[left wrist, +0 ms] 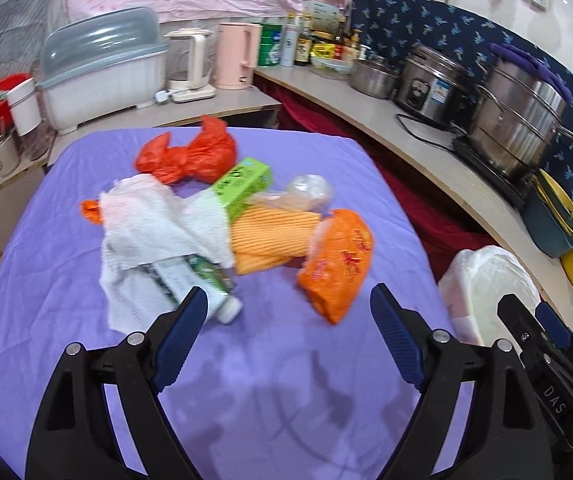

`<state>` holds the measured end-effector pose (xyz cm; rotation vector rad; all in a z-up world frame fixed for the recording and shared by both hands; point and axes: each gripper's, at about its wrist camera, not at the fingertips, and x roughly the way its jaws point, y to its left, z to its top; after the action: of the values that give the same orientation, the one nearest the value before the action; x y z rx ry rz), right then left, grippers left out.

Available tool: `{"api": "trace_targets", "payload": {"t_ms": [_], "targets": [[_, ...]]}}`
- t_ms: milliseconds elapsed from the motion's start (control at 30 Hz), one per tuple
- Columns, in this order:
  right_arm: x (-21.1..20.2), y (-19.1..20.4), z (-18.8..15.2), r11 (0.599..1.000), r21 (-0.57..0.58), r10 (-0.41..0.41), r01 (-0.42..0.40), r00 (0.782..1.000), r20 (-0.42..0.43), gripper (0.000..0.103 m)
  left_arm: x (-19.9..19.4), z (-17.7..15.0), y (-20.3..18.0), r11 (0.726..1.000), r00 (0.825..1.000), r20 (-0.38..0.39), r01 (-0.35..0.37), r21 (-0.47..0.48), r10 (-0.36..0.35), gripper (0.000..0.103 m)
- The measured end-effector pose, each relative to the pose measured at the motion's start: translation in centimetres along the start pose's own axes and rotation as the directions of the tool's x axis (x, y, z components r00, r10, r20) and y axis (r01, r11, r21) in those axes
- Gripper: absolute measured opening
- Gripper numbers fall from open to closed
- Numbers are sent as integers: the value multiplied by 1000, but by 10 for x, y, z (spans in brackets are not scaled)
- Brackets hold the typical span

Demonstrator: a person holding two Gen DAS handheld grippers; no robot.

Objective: Collect trash
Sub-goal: 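Move both tools back over the remaining trash on the table, then grasp the orange printed bag with the right tool while the left tool grasps the bubble wrap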

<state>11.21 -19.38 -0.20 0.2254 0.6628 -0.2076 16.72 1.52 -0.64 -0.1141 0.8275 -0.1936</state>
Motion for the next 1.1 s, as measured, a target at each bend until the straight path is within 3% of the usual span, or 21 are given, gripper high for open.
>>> {"api": "trace_targets", "payload": {"t_ms": [533,1100], "targets": [[55,80,-18,993,-85,71,-80,992,-100,86,4,0,97,986,992,-18,-124,-116,123,82],[137,108,-22,995,-66,55,-69,979,-195,86,43,13,150,969,985,-74,-166,-186,154,83]]}}
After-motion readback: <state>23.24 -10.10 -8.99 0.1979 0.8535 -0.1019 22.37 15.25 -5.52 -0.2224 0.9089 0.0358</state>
